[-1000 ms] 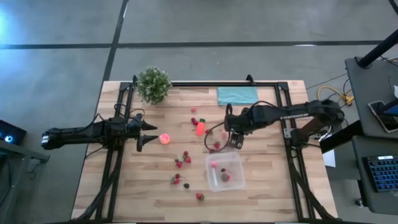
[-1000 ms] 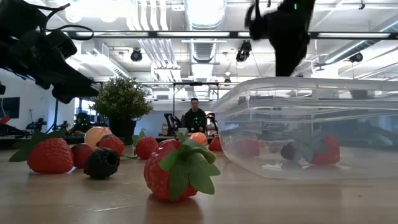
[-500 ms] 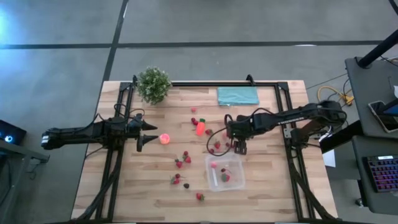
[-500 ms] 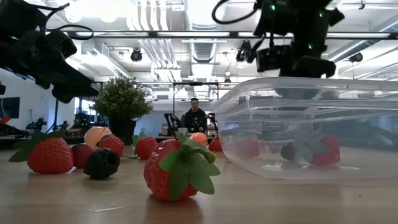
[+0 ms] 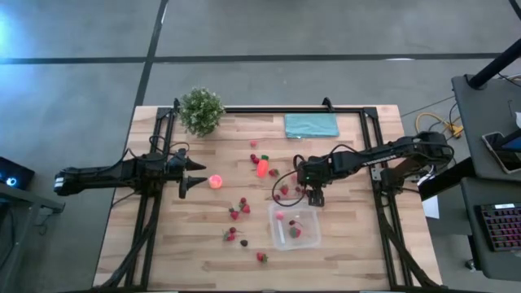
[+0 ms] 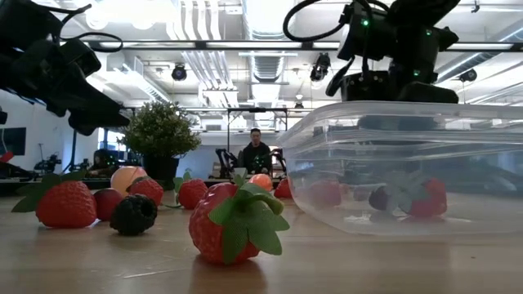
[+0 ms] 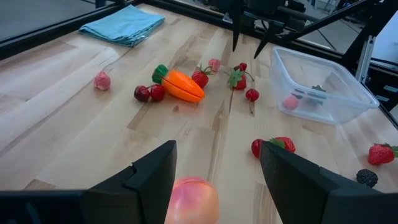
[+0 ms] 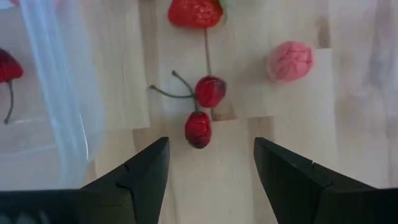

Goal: Pick and placing Produce into tupperware
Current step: Put the red cherry into the transparent container

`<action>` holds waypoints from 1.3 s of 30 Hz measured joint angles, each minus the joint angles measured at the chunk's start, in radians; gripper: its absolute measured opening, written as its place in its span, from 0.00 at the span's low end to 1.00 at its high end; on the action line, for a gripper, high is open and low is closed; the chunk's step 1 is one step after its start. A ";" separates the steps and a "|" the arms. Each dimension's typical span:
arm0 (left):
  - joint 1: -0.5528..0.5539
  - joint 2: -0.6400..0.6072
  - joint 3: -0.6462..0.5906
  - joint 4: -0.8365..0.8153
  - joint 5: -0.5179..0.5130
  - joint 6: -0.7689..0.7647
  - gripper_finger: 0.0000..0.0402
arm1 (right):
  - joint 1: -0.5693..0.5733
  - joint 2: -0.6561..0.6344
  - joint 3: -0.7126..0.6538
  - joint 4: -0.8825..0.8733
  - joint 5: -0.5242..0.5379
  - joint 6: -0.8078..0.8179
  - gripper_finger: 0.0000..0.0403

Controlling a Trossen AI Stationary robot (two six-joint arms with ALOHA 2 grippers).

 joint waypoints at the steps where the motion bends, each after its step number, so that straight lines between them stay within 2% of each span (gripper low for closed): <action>1: 0.000 0.000 0.000 0.000 0.000 0.000 0.54 | 0.000 0.000 -0.004 -0.002 -0.006 -0.004 0.56; 9: 0.000 0.000 0.000 0.000 0.000 0.000 0.54 | 0.000 0.000 -0.029 0.036 -0.032 -0.086 0.56; 15: 0.000 0.000 0.000 0.000 0.000 0.000 0.54 | 0.000 0.016 -0.054 0.094 -0.118 -0.164 0.56; 31: 0.000 0.000 0.000 0.000 0.000 0.000 0.54 | 0.000 0.105 -0.048 0.141 -0.054 -0.180 0.56; 35: 0.000 0.000 0.000 0.000 0.000 0.000 0.54 | -0.002 0.105 -0.048 0.142 -0.039 -0.179 0.52; 39: 0.000 0.000 0.000 0.000 0.000 0.000 0.54 | -0.002 0.105 -0.048 0.143 -0.031 -0.176 0.43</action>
